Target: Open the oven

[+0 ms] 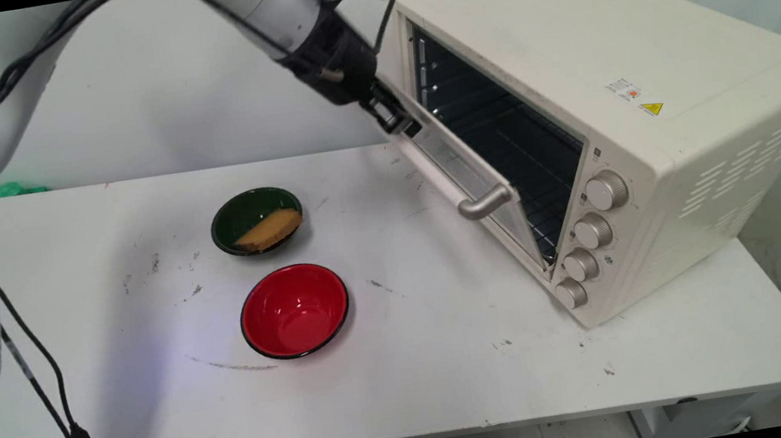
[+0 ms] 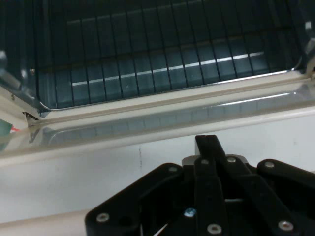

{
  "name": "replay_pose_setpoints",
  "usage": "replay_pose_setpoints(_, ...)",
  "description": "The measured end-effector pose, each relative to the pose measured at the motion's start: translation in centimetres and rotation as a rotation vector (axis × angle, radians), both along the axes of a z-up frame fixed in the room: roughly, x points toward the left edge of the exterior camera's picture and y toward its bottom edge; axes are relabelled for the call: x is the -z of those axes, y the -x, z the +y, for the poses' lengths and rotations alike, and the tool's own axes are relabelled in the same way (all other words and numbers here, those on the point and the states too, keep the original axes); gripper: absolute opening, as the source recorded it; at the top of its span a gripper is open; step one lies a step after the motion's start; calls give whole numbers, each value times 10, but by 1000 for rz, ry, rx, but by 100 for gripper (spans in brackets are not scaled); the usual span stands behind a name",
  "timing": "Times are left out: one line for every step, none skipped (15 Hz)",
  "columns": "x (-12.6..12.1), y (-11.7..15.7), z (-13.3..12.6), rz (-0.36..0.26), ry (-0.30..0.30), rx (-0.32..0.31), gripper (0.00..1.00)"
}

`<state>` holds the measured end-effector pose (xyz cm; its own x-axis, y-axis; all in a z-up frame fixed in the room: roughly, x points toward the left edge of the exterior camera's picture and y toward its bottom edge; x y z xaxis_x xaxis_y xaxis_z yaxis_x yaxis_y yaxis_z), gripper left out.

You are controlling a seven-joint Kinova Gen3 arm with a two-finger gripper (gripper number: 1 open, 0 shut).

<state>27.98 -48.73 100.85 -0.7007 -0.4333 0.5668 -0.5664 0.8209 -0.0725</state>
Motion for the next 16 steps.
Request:
replay_pose_setpoints(2,-2,3,0,4,3,0)
replay_pose_setpoints(6,-7,7,-1,12,8,0)
replay_pose_setpoints(9,-10,11,-1,17,11,0)
replay_pose_setpoints(13,-15,15,-2,24,13,0)
replay_pose_setpoints(16,-19,20,-4,31,15,0)
replay_pose_setpoints(20,-24,24,-6,37,17,0)
replay_pose_setpoints(23,-29,29,-8,43,19,0)
replay_pose_setpoints(26,-34,34,-10,49,22,0)
replay_pose_setpoints(30,-38,38,-12,53,26,0)
replay_pose_setpoints(33,-43,44,-14,57,29,0)
replay_pose_setpoints(37,-48,49,-14,60,32,0)
replay_pose_setpoints(40,-52,54,-14,63,34,0)
replay_pose_setpoints(43,-57,59,-12,65,35,0)
replay_pose_setpoints(45,-59,62,-10,66,36,0)
replay_pose_setpoints(49,-63,68,-5,67,35,0)
replay_pose_setpoints(52,-67,72,1,66,33,0)
